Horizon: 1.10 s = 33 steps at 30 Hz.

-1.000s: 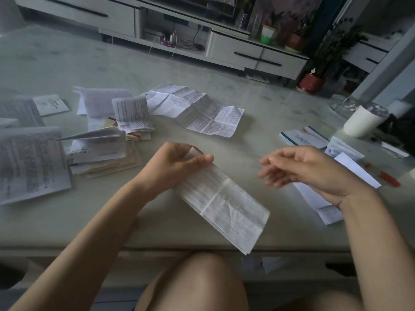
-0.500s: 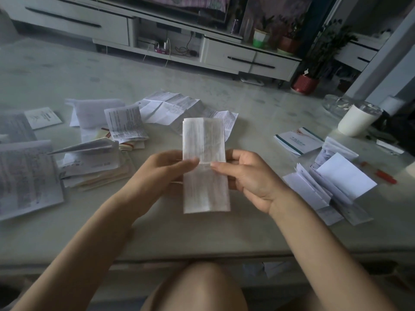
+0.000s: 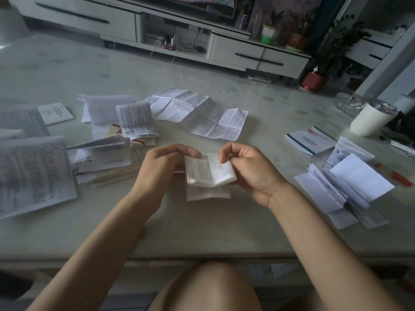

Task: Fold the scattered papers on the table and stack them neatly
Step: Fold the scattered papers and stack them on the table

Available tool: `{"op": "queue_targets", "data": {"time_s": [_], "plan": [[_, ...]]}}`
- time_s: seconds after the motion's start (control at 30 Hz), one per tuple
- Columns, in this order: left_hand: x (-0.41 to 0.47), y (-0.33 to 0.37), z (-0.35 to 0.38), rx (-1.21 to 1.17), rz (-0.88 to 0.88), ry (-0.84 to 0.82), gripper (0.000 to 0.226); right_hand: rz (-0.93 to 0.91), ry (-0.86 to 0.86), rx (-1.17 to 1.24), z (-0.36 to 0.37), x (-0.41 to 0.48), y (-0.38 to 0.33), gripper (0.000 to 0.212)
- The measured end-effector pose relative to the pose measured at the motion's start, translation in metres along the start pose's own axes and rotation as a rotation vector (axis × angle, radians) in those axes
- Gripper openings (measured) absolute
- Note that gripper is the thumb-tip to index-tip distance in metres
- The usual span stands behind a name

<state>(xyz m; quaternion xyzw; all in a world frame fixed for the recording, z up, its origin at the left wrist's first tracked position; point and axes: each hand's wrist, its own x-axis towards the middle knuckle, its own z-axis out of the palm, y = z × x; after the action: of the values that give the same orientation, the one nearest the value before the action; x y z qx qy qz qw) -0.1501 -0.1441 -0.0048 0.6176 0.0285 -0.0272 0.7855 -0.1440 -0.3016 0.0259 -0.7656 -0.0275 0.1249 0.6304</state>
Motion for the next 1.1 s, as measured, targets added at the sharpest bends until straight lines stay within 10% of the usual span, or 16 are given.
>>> {"op": "queue_targets", "data": {"time_s": [0.27,0.4,0.6,1.1], "plan": [[-0.003,-0.004,0.003,-0.051,-0.105,-0.206,0.015,-0.357,0.188,-0.229,0.010,0.008,0.007,0.049],[0.001,-0.012,0.000,0.084,0.098,-0.046,0.005,-0.150,0.125,0.049,0.016,0.003,-0.004,0.020],[0.002,-0.013,-0.001,0.217,0.297,0.083,0.007,0.032,-0.075,-0.227,0.005,-0.002,0.000,0.019],[-0.002,-0.005,-0.004,0.078,-0.068,-0.216,0.025,0.005,-0.109,-0.299,-0.023,-0.005,-0.009,0.009]]}}
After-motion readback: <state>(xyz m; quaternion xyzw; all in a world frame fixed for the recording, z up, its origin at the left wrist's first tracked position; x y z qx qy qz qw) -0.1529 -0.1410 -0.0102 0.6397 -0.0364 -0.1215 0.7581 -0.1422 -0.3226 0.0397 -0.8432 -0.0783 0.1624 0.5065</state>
